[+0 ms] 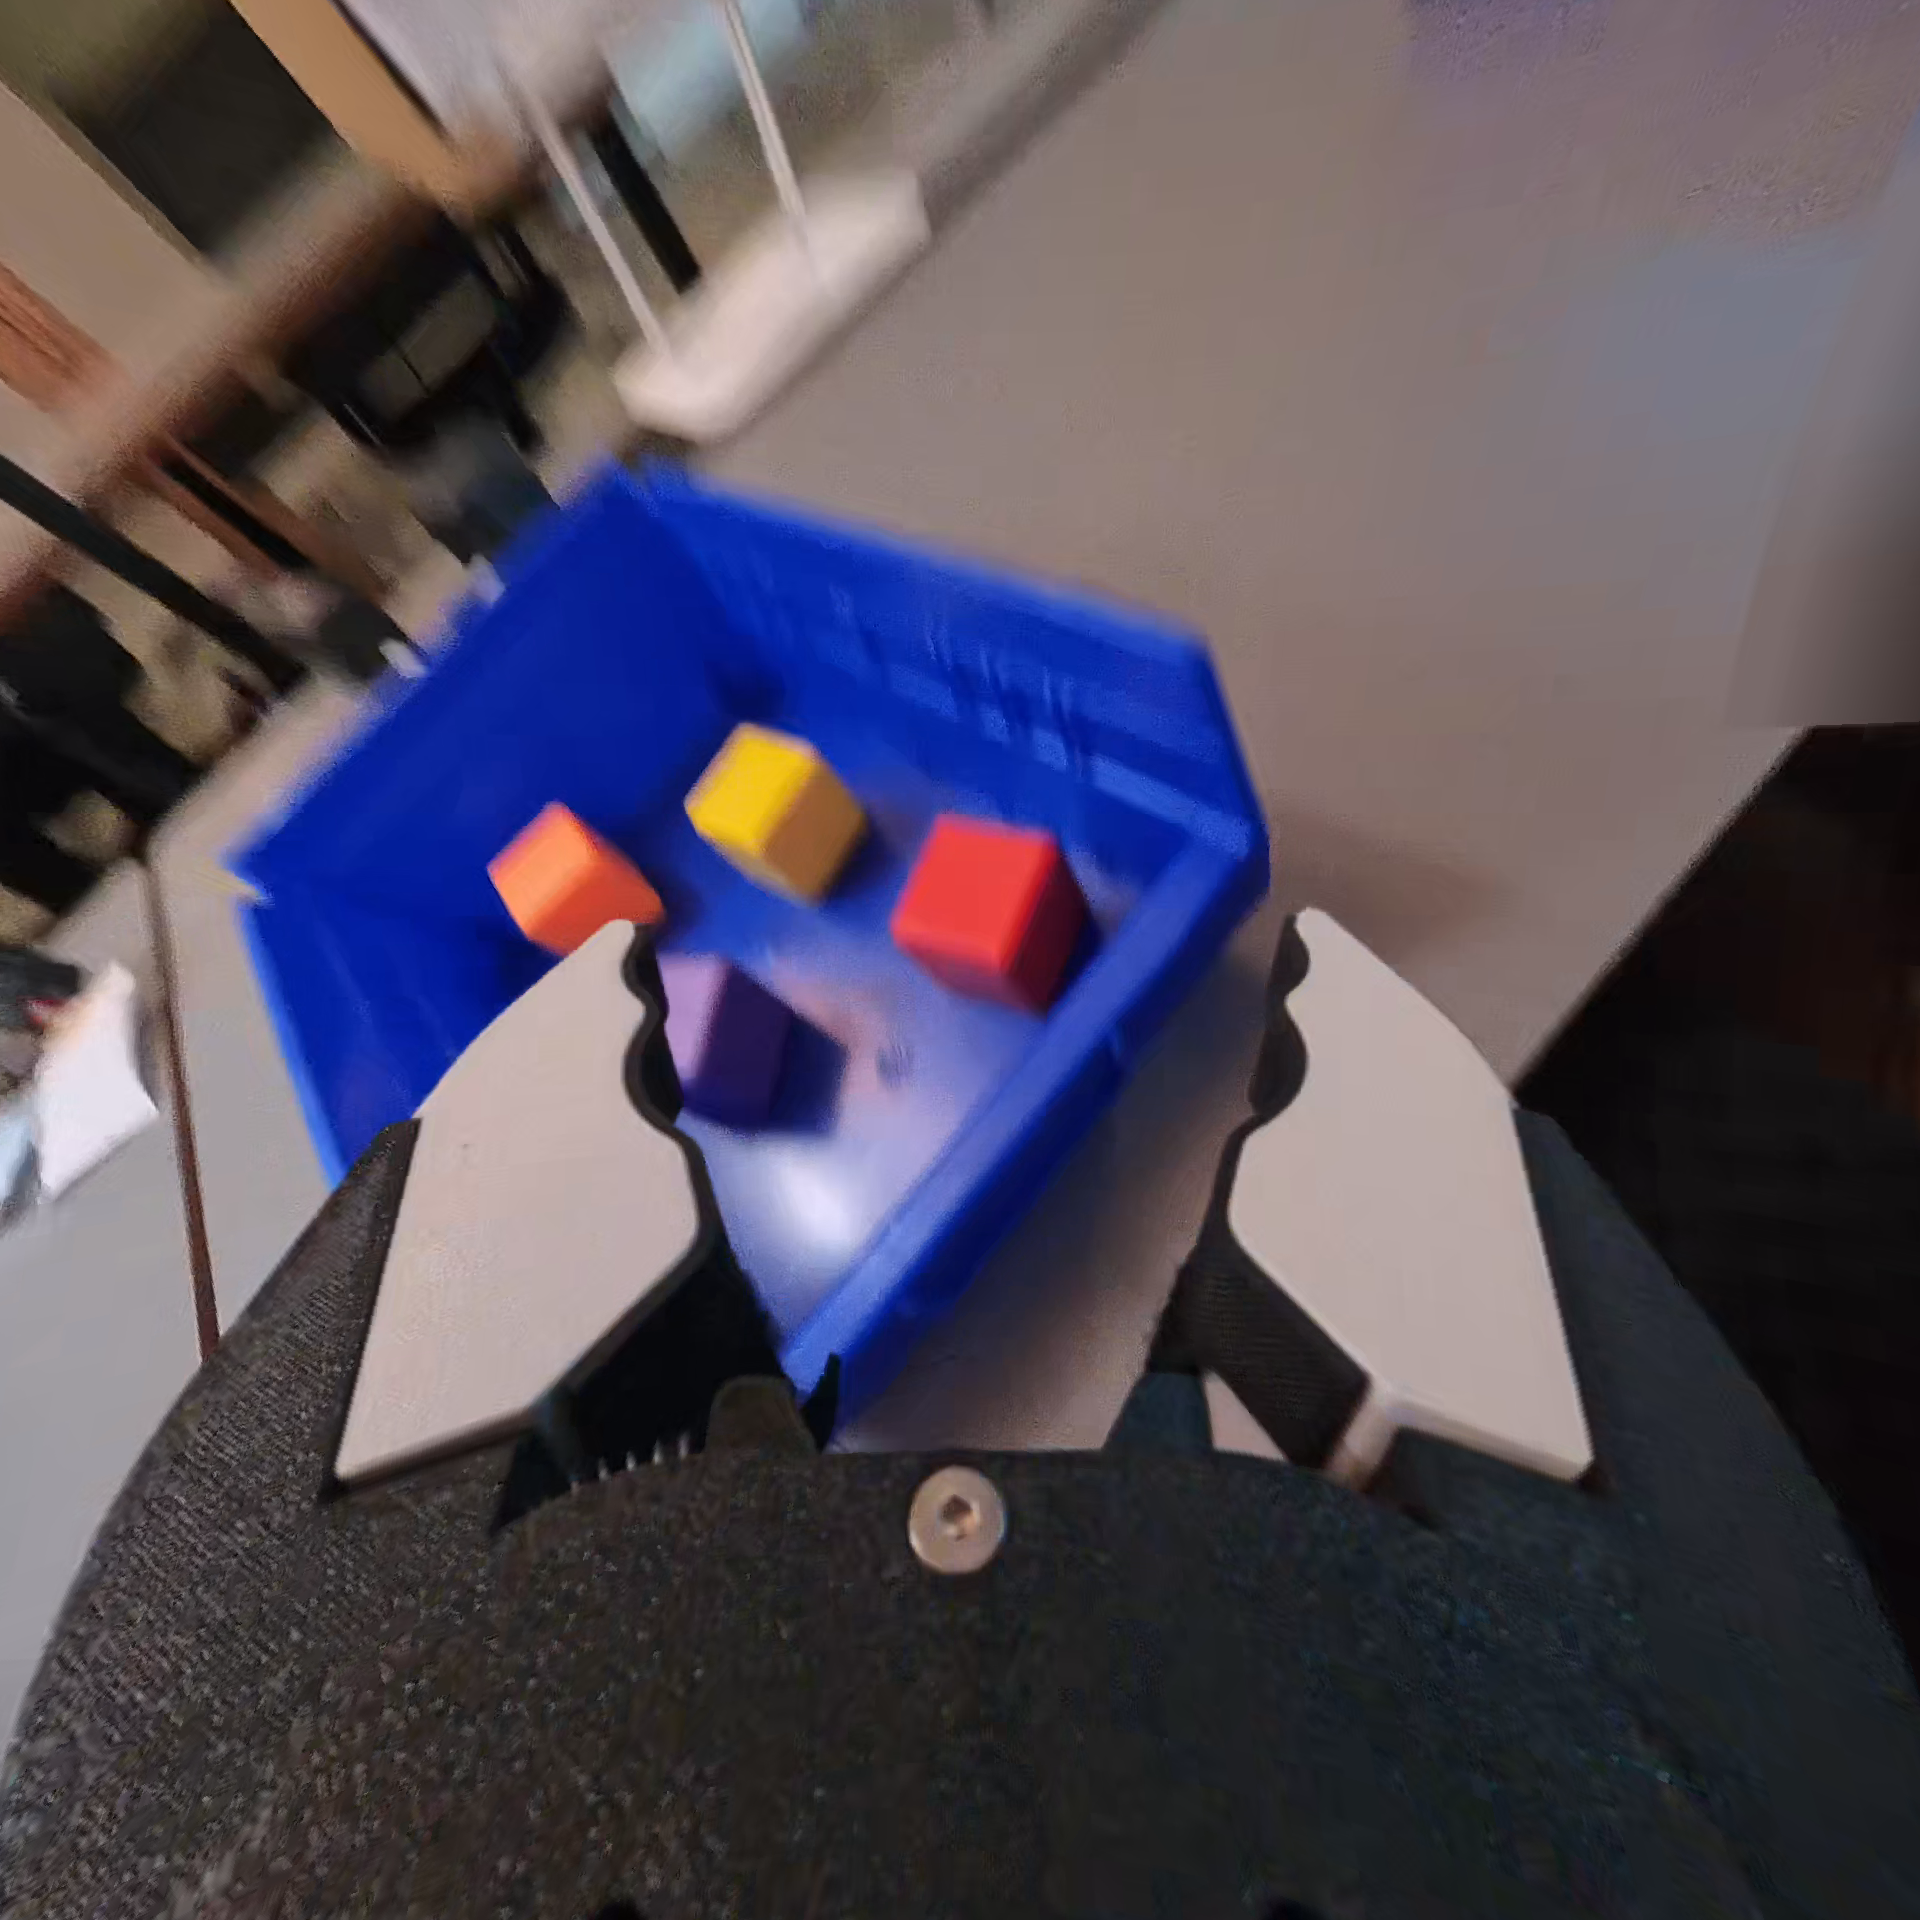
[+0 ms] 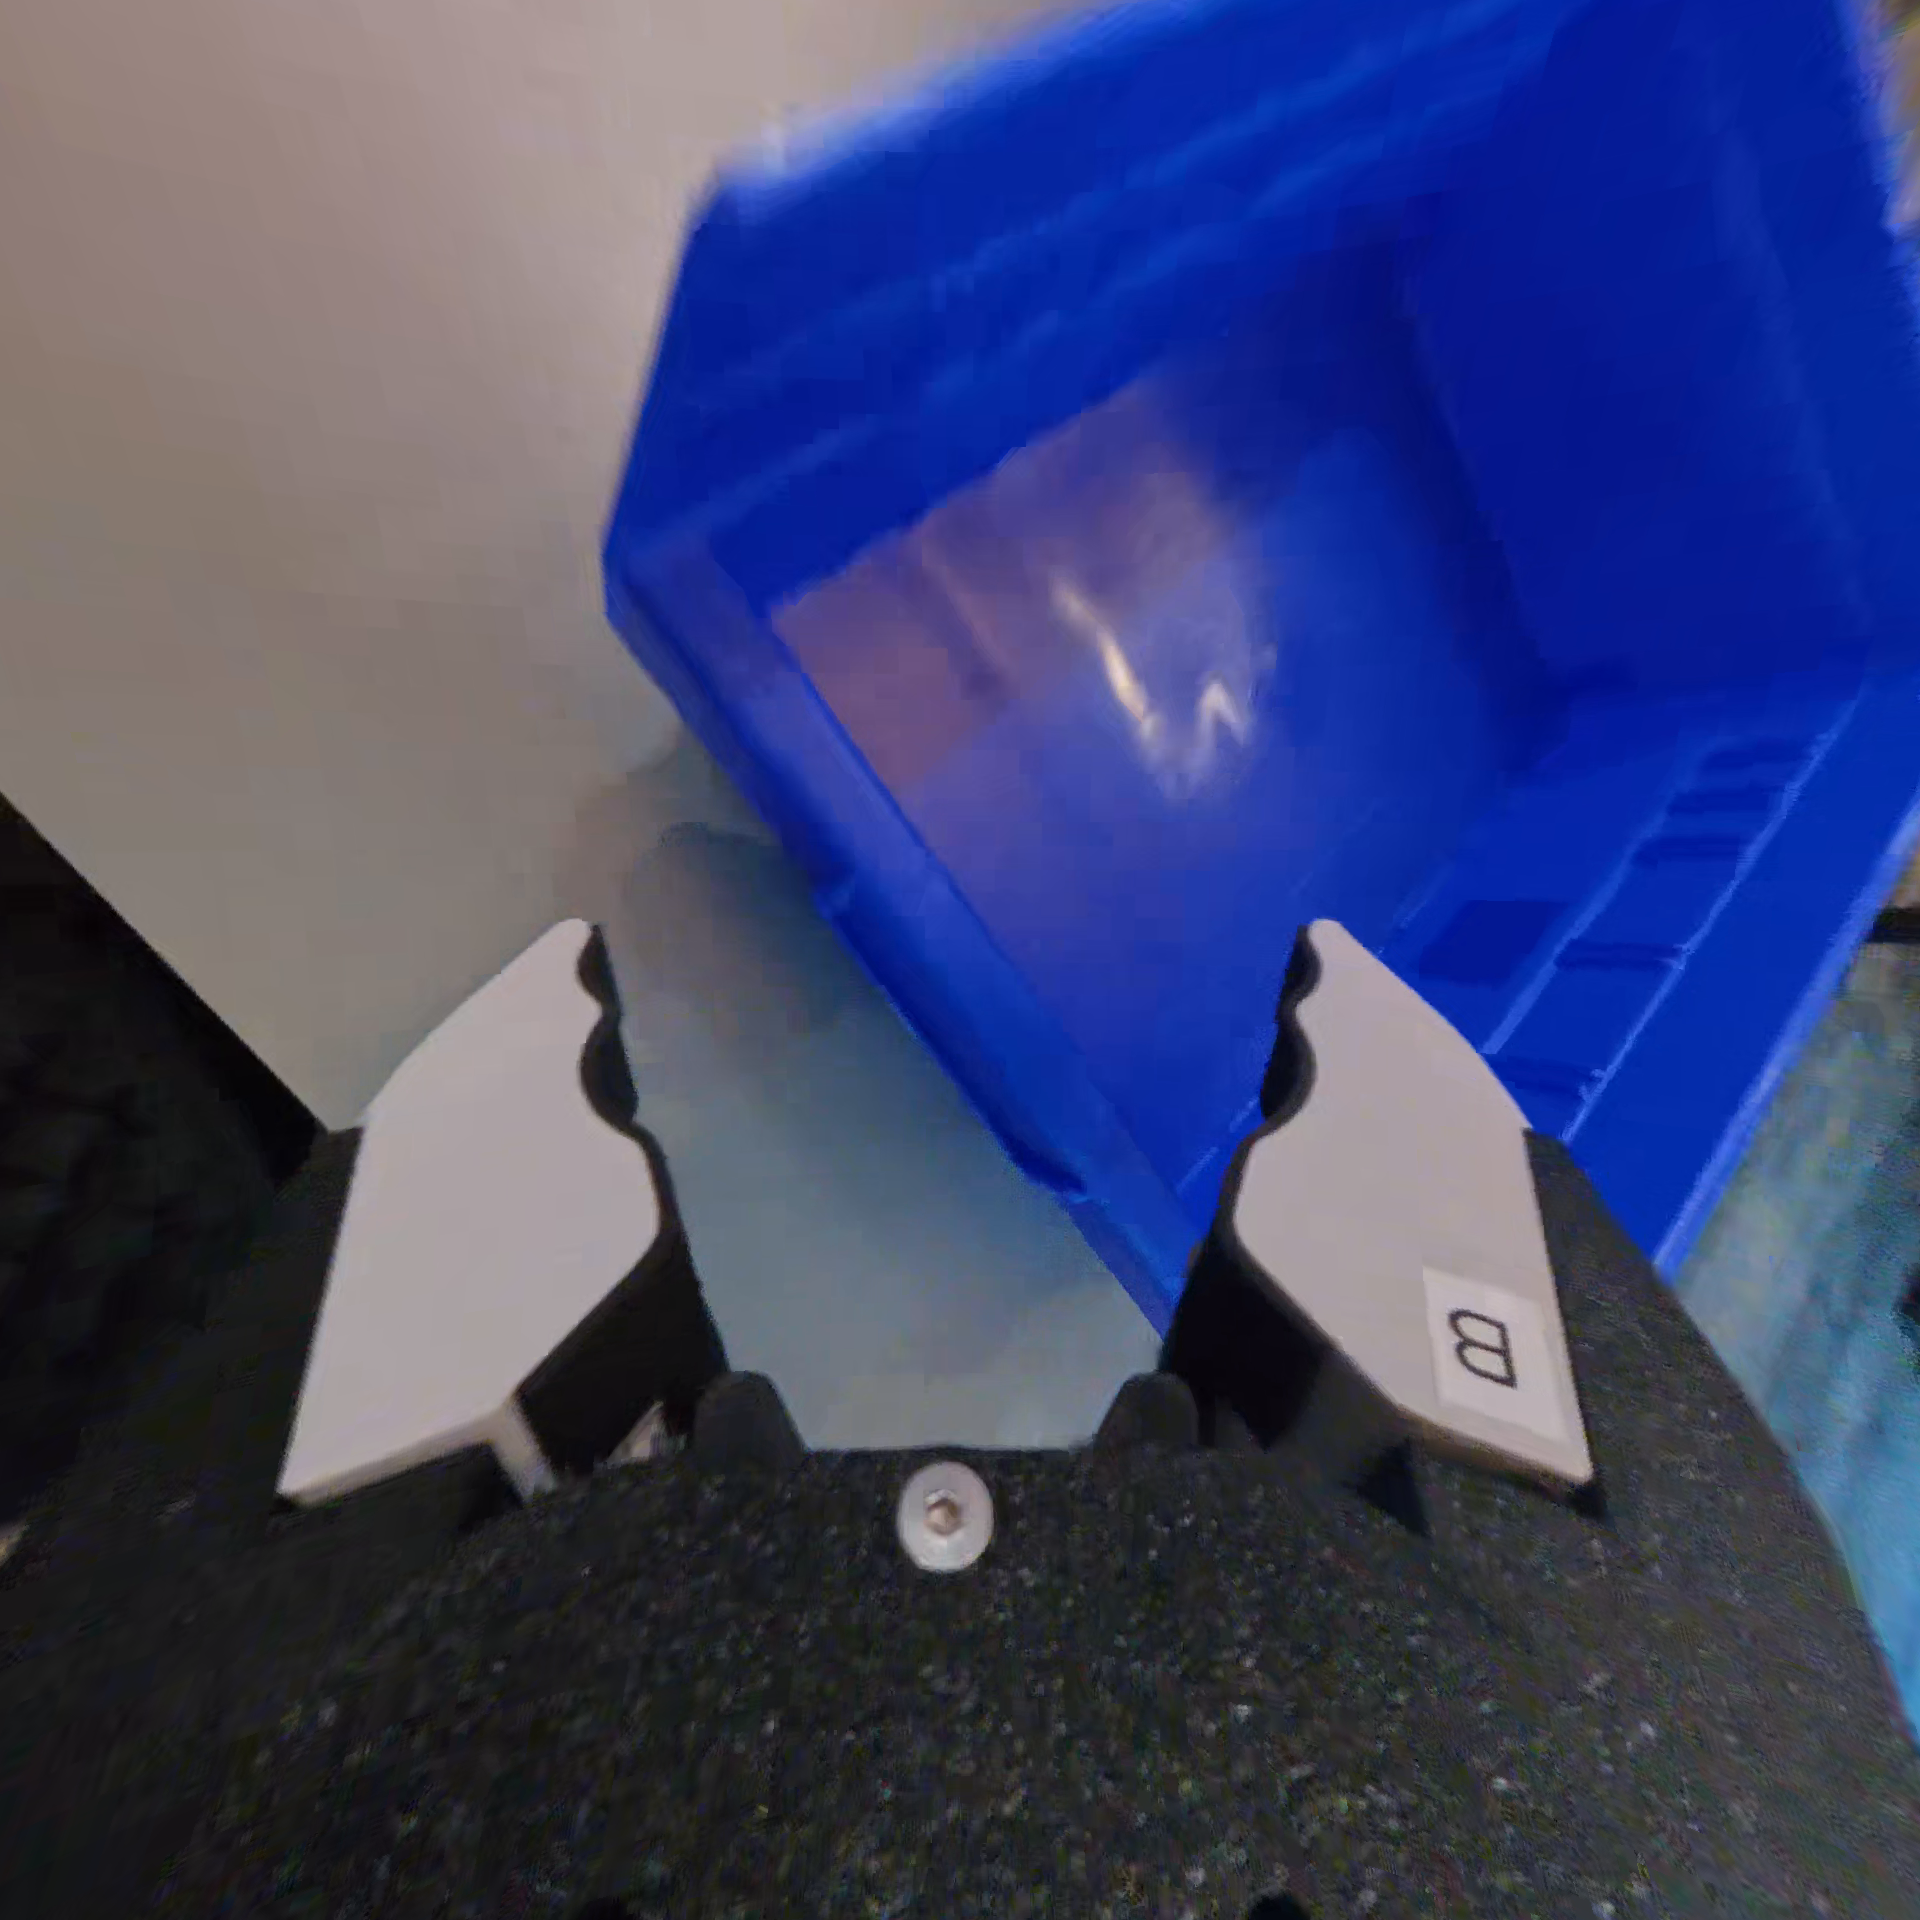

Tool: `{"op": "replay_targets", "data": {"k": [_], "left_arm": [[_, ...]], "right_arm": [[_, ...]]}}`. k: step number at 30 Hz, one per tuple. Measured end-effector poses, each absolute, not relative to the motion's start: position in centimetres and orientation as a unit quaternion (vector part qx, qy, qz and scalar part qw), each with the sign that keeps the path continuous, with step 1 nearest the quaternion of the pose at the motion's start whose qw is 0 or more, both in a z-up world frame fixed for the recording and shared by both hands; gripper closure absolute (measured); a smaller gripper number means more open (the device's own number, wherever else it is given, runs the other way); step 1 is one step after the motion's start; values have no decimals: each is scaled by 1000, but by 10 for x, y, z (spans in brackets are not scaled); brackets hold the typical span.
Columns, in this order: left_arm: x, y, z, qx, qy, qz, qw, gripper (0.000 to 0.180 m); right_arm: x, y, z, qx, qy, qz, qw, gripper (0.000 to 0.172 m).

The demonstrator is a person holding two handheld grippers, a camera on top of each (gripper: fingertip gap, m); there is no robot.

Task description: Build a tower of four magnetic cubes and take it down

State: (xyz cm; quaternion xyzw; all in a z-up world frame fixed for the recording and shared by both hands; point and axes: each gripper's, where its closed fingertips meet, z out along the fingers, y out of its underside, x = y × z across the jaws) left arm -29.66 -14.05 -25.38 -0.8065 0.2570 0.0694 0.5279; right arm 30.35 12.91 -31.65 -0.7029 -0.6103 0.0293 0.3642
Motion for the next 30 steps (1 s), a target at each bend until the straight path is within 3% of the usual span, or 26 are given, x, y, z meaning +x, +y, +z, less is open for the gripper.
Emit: {"op": "replay_targets", "data": {"k": [4,8,11,16,23,28,30], "left_arm": [[-267,-134,-187,-687,195,18,700,66],[-246,-120,-168,-651,133,-105,740,45],[-260,-98,-199,-732,116,-69,668,45],[-281,-92,-265,-868,178,-13,462,85],[-311,-95,-313,-929,274,9,247,106],[-307,-89,-337,-925,334,4,180,114],[-305,-87,-344,-923,344,-4,175,127]], "right_arm": [[258,109,-262,-656,-539,168,502,24],[215,85,-211,-557,-504,273,600,24],[194,74,-180,-493,-479,324,650,24],[172,61,-172,-455,-480,370,652,24],[162,55,-183,-459,-492,391,628,24],[160,55,-189,-464,-495,392,622,24],[158,54,-191,-464,-499,391,619,24]]}}
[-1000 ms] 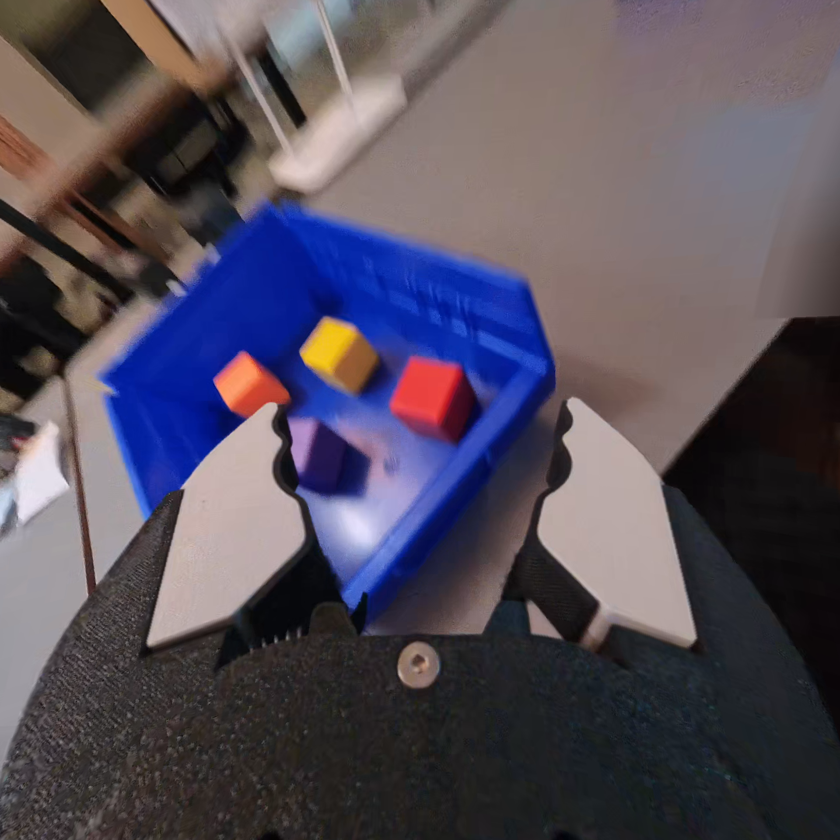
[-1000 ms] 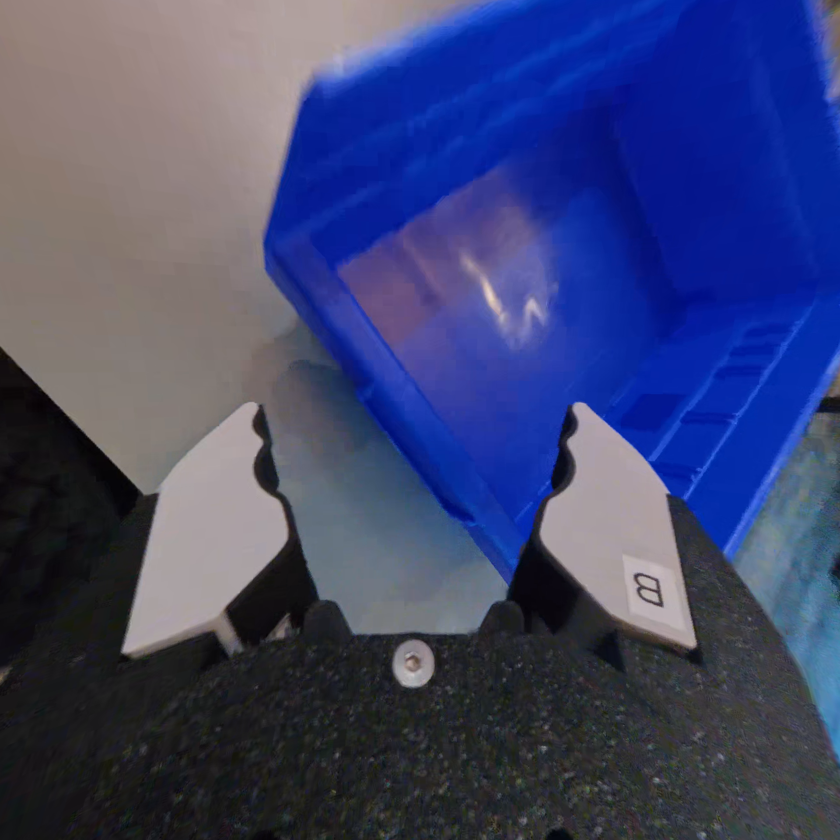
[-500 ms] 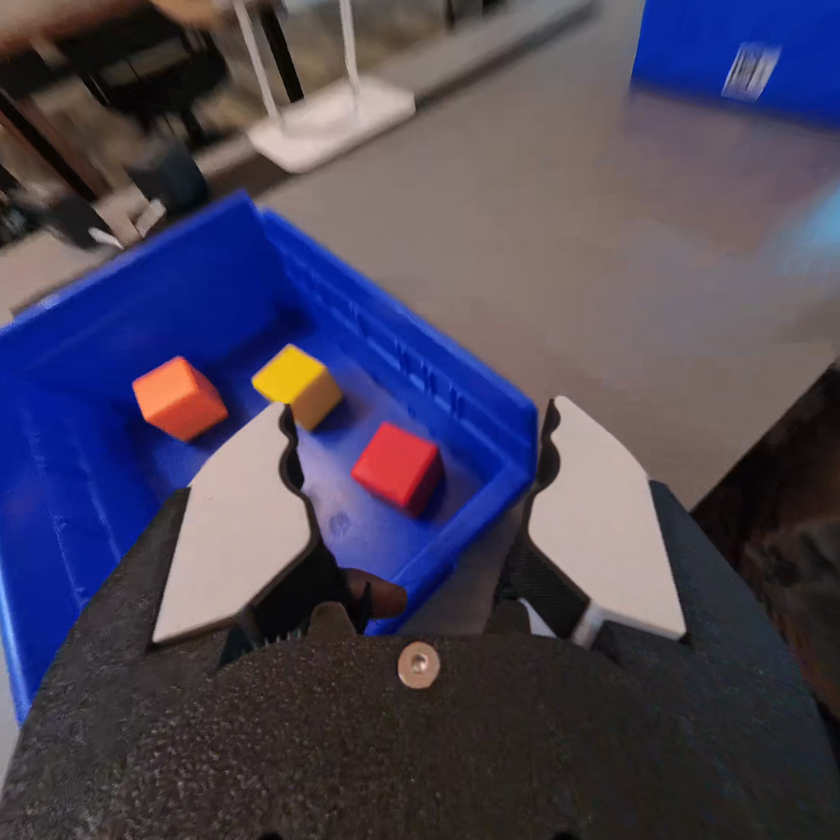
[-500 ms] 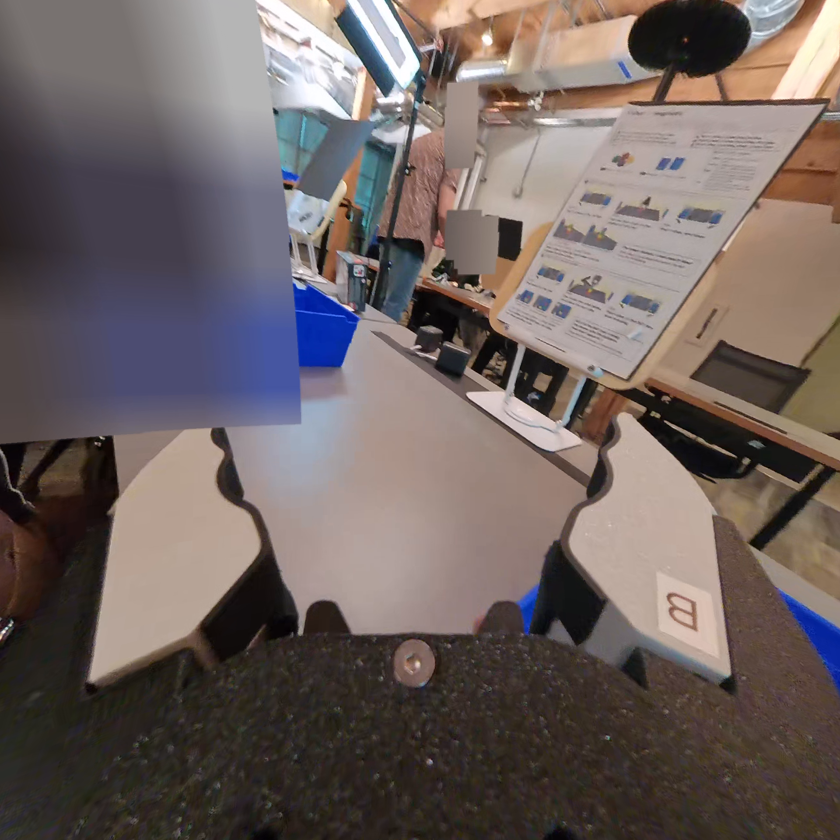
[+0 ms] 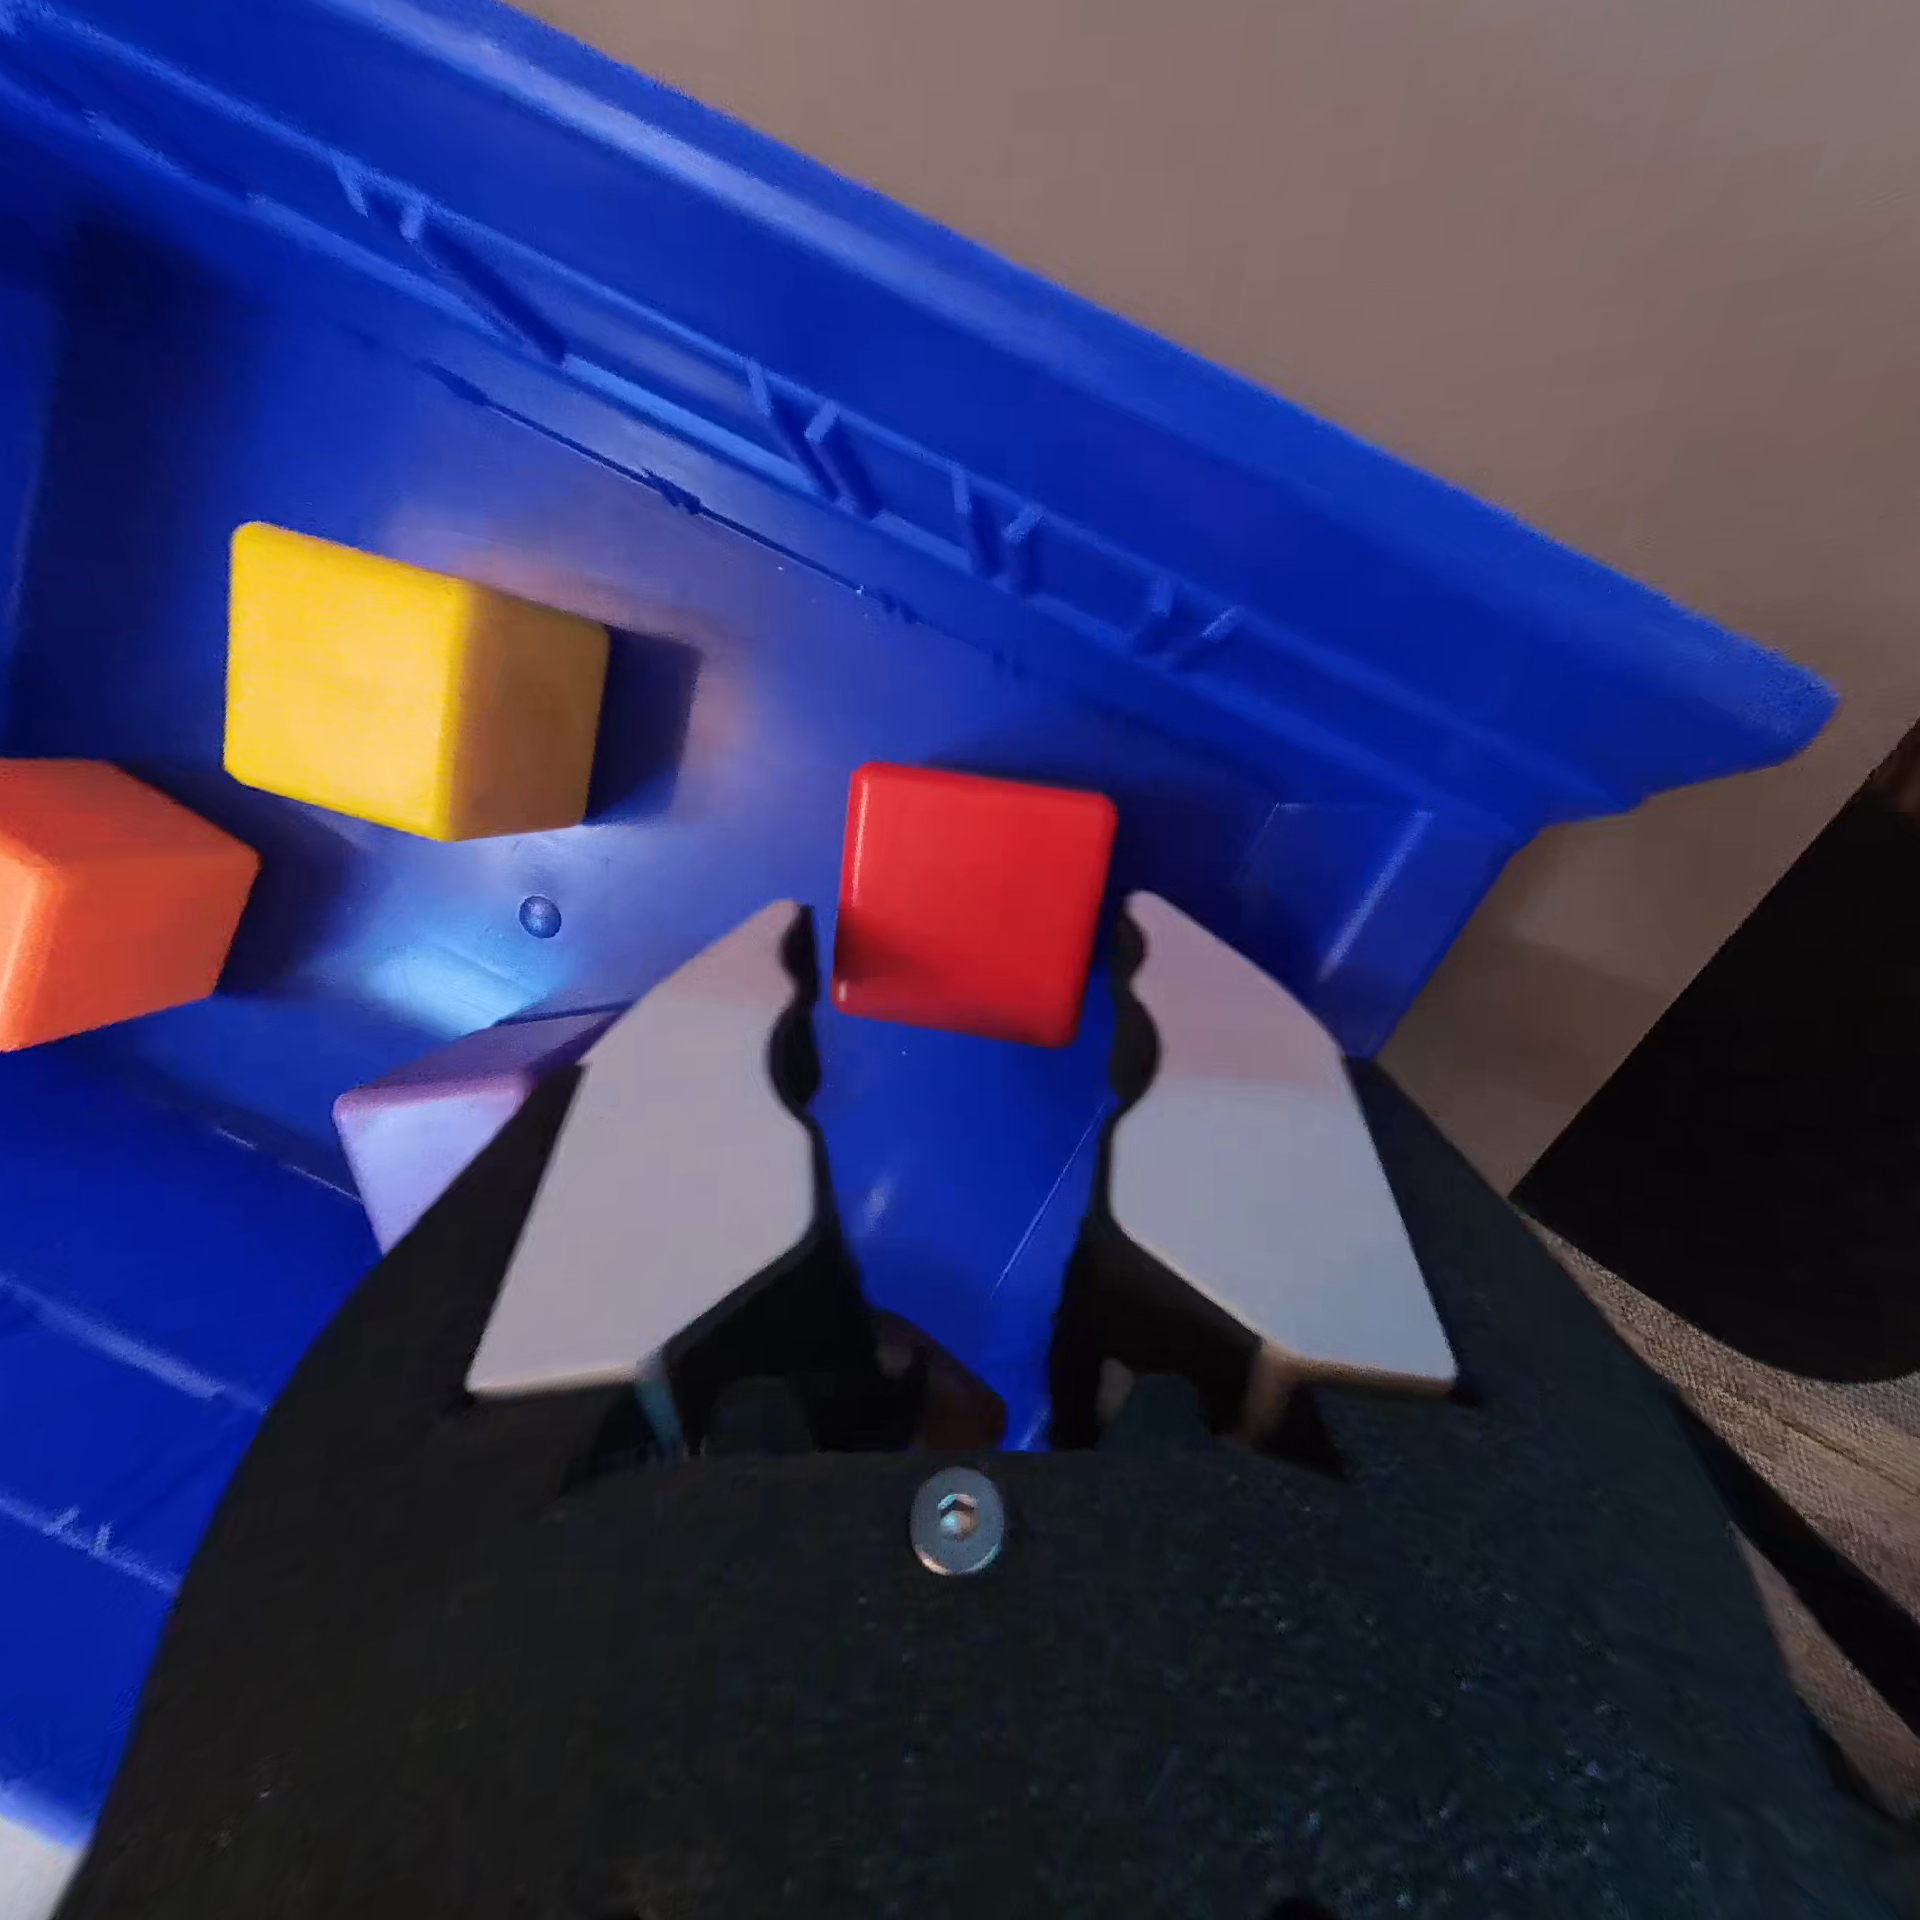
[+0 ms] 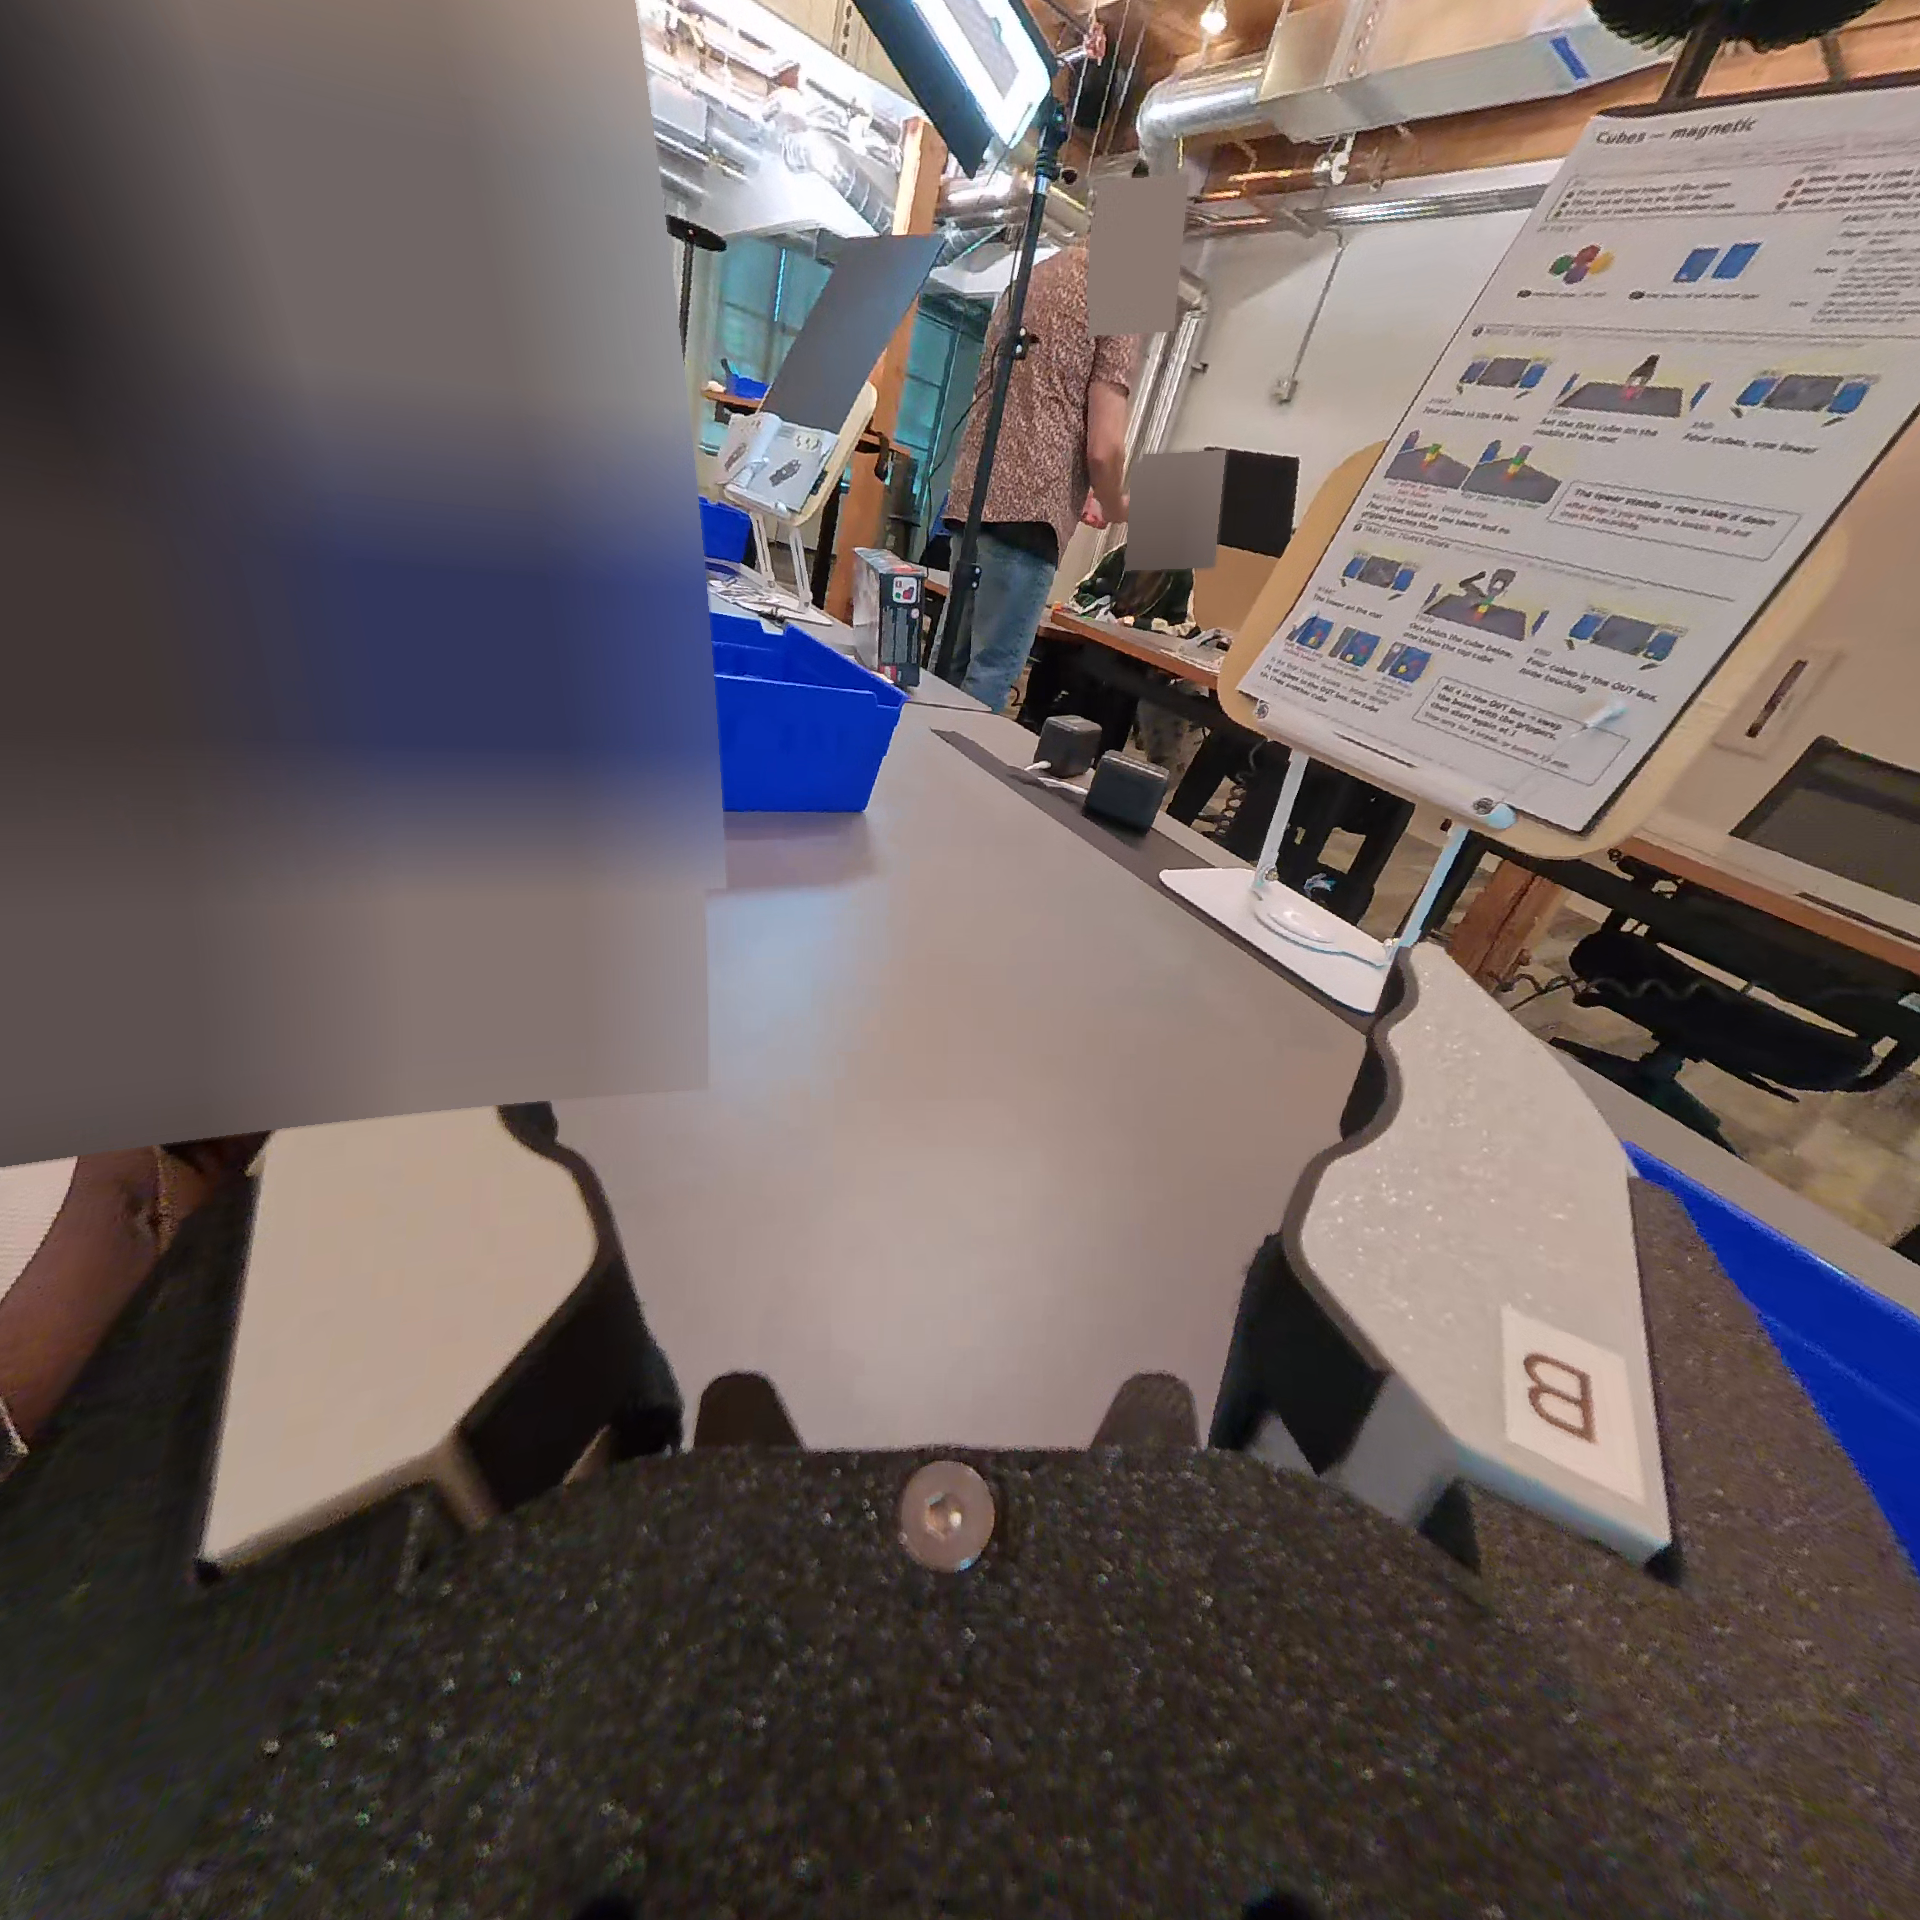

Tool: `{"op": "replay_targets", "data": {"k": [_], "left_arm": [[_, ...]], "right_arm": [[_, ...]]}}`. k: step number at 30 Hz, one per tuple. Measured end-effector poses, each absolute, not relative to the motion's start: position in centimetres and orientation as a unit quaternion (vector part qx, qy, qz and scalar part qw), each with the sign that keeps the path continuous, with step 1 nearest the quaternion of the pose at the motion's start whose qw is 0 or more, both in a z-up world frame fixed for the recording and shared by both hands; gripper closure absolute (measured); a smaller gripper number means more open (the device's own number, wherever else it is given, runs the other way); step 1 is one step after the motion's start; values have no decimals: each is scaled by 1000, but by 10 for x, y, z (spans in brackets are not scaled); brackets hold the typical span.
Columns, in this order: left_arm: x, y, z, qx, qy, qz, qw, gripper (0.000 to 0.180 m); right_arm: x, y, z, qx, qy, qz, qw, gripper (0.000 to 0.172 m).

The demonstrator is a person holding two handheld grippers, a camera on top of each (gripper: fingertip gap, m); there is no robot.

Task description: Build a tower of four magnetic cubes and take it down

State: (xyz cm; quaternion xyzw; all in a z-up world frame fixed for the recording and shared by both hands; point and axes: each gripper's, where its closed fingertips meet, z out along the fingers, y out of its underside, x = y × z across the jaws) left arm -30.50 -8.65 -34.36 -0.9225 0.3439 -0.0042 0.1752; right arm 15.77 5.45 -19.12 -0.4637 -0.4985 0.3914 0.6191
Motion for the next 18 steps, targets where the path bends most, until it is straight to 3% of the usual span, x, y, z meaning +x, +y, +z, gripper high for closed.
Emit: {"op": "replay_targets", "data": {"k": [4,12,18], "left_arm": [[-304,-82,-334,-922,318,-22,222,133],[-268,-62,-192,-739,194,-78,641,133],[-180,-67,-157,-631,207,-219,714,134]], "right_arm": [[151,52,-195,-465,-510,391,609,25],[107,38,-206,-456,-541,422,567,25],[39,6,-202,-413,-593,450,525,44]]}}
